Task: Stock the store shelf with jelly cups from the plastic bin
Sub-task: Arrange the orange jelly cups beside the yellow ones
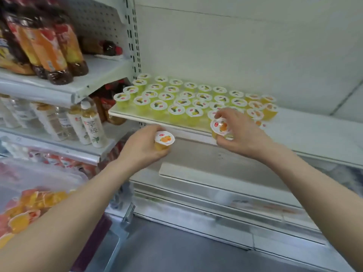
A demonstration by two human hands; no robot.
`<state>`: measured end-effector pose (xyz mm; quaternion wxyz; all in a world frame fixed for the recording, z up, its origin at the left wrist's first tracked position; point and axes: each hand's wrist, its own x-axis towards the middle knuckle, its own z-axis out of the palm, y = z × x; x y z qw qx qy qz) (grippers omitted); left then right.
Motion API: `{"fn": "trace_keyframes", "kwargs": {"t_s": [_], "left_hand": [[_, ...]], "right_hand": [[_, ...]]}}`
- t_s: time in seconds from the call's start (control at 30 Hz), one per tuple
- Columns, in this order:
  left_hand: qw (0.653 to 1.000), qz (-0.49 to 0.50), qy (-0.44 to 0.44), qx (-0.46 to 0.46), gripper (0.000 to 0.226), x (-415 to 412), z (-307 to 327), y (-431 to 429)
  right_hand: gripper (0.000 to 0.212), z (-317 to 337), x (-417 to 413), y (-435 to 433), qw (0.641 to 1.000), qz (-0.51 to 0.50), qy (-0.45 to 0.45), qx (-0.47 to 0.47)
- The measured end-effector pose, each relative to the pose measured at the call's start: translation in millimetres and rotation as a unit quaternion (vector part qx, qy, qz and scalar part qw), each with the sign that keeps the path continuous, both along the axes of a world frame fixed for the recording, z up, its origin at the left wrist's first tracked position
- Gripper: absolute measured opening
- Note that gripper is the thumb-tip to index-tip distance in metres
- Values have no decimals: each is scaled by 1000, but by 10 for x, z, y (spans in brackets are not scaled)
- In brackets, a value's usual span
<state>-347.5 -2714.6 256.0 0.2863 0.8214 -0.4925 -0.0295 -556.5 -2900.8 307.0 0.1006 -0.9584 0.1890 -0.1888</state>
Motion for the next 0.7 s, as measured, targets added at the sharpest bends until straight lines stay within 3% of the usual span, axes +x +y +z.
{"fn": "trace_keyframes", "kwargs": {"t_s": [0.17, 0.33, 0.53, 0.7], "left_hand": [[996, -51, -30, -66, 55, -568, 312, -726], [994, -60, -22, -89, 61, -1006, 507, -1262], [997, -32, -4, -66, 64, -1227, 504, -1531], [998, -9, -11, -61, 66, -1243, 463, -1615]], "right_hand": [[42, 387, -757, -696, 994, -103, -38, 22], [29, 352, -1163, -1439, 982, -183, -28, 22], [26, -65, -1144, -1793, 983, -170, 35, 52], [25, -273, -1024, -1953, 984, -156, 30, 76]]}}
